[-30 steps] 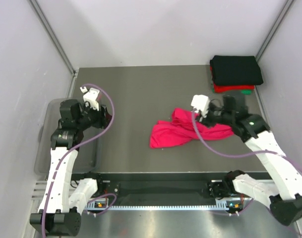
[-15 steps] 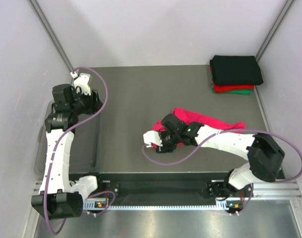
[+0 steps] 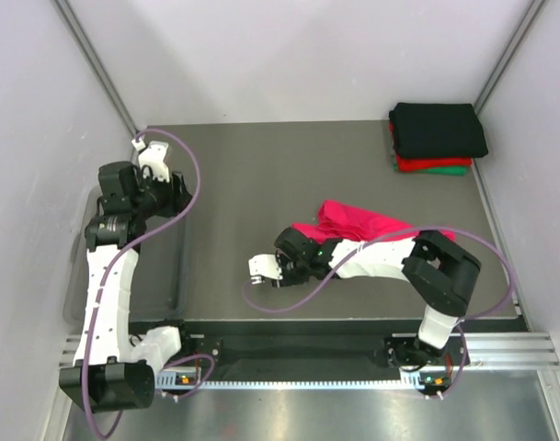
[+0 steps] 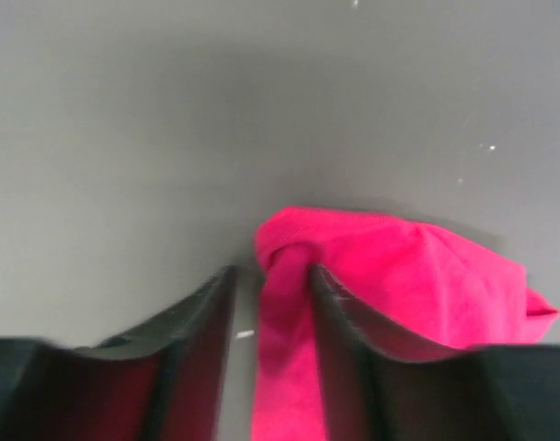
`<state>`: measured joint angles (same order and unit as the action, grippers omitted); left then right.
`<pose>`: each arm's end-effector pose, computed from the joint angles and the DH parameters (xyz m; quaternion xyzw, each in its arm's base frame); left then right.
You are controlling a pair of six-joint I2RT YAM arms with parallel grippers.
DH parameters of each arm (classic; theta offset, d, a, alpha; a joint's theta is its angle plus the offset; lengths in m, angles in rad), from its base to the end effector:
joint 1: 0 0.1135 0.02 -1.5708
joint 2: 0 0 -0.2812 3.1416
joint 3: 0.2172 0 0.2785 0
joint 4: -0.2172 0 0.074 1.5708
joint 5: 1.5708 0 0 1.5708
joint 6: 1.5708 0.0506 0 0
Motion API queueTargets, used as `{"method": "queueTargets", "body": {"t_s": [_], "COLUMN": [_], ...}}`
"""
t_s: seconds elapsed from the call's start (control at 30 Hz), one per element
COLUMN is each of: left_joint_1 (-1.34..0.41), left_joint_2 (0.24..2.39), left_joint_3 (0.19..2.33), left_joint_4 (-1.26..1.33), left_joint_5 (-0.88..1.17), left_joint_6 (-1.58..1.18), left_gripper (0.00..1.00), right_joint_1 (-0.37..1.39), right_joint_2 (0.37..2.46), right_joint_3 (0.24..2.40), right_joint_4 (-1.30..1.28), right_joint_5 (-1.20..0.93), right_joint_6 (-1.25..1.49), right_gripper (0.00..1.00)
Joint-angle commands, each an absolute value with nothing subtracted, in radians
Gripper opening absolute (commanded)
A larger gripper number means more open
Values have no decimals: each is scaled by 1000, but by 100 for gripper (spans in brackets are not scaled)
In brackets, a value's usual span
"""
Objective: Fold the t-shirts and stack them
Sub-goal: Flatten the tshirt out
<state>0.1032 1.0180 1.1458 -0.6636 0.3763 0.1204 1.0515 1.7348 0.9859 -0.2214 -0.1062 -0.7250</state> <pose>0.2392 0.0061 0.3852 0.0999 0.8529 -0.1073 0.5011 0.1820 0.3293 0.1472 -0.7501 0.5895 0.0980 0.2832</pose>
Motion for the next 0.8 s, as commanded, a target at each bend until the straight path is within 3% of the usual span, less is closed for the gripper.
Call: {"method": "queueTargets", "body": {"t_s": [0.0, 0.1, 0.17, 0.3, 0.37, 0.67, 0.77], "left_joint_1": [109, 109, 107, 109, 110, 126, 124], "left_joint_2": [973, 962, 959, 954, 950, 923, 913], "left_joint_3": [1118, 1100, 1097, 1111, 1114, 1120, 1123], "left_joint_4": [-624, -620, -621, -620, -615, -640, -652], "left_joint_5": [397, 405, 410, 394, 387, 417, 452], "left_joint_6": [106, 101, 101, 104, 98, 98, 106], "left_gripper": [57, 57, 57, 57, 57, 57, 57], "right_joint_1": [1066, 1068, 1074, 1074, 1057, 1029, 1005], "right_joint_2": [1763, 1729, 1654, 1488, 1459, 1477, 1406], "right_joint_3": [1048, 1054, 1077, 1181, 1331, 1906, 1902], "right_joint_4": [-155, -150, -181, -276, -389, -577, -563], "right_joint_5": [-60, -43, -20, -6, -6, 116, 175], "right_joint_6": [-710, -716, -756, -853, -876, -1063, -1109], "right_gripper": [23, 4, 0, 0, 0, 0, 0]}}
